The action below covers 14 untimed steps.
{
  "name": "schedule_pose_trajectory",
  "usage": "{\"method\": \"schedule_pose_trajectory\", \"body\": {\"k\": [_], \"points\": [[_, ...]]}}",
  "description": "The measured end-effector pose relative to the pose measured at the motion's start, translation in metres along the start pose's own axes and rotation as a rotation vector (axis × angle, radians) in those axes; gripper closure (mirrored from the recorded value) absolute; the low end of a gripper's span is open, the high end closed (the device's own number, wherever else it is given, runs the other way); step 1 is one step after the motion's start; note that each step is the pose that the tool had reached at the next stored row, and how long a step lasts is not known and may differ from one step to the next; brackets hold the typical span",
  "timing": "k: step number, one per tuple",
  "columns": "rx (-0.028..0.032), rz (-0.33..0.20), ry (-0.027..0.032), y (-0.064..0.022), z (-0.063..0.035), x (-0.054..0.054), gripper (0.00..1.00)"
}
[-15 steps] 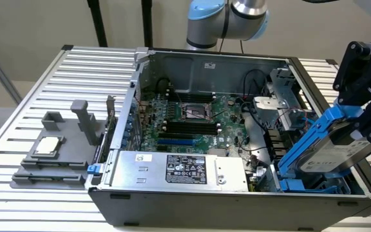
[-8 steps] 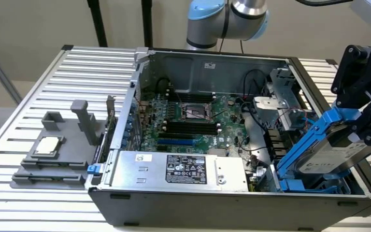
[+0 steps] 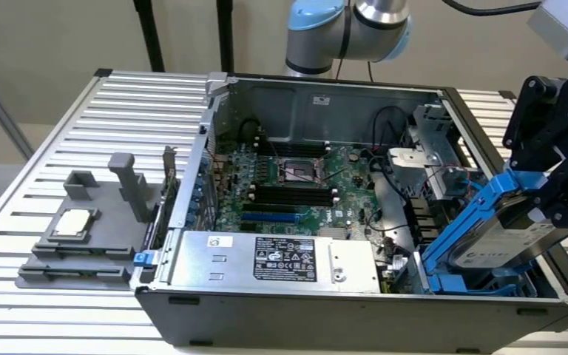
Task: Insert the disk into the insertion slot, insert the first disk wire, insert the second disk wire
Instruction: 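Insert the disk into the insertion slot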
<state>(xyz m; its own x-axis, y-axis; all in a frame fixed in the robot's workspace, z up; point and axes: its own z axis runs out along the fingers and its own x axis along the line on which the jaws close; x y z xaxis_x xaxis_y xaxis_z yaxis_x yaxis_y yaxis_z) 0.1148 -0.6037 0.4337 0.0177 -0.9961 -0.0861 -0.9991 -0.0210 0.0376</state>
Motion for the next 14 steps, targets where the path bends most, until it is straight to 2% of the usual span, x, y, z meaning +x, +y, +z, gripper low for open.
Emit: {"method": "schedule_pose_trajectory", "body": {"k": [14], "points": [[0.0002,0.000,-0.0051,0.0003,0.0085,-0.0005,0.68]]}}
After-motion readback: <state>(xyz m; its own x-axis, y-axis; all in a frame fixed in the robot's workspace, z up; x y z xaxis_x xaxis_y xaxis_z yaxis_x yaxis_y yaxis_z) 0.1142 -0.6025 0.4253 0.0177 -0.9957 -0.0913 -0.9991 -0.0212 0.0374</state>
